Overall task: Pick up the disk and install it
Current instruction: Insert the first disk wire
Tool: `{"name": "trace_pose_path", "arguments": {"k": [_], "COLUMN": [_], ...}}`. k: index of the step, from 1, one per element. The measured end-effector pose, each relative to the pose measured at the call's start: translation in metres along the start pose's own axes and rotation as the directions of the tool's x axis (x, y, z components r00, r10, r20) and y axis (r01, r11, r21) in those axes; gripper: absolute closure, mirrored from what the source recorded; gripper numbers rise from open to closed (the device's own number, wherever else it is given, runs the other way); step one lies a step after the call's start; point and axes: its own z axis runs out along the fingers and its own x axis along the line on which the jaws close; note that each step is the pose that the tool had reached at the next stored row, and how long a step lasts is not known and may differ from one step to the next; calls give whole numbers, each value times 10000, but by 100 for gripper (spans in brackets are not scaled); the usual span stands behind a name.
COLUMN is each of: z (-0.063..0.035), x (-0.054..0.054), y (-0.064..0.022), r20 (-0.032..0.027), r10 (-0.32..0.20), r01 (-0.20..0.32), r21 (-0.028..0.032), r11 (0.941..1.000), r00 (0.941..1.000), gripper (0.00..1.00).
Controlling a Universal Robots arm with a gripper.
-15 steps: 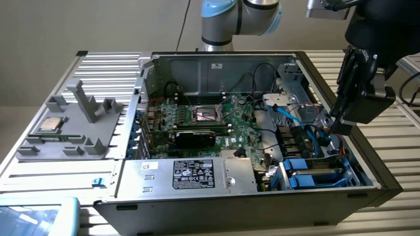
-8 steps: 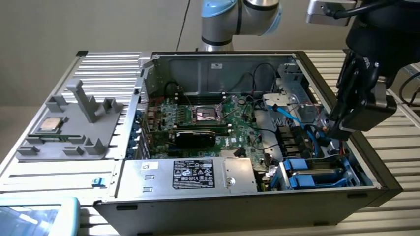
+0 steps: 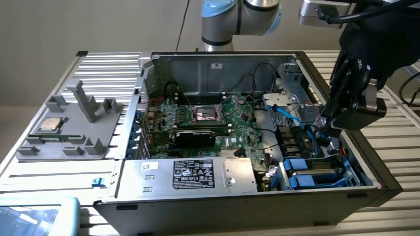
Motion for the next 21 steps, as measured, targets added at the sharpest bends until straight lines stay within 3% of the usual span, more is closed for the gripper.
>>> {"name": "trace_pose_path", "arguments": {"k": [4,7,12,16,21], "z": [1,2,4,13,23], "x": [74,119,122,121,115], "y": [25,11,-11,-14,-31], "r20": [79,97,173,194,226], "r10": [-117,-195,-598,-1291,-2097], "r01": [117,196,600,1293,2099], "r21": [-32,-40,-71,-81,-92], "r11": [9999,9998,9982,9916,9777], "r00": [9999,9998,9981,9914,9775], "gripper": [56,56,56,56,56]}}
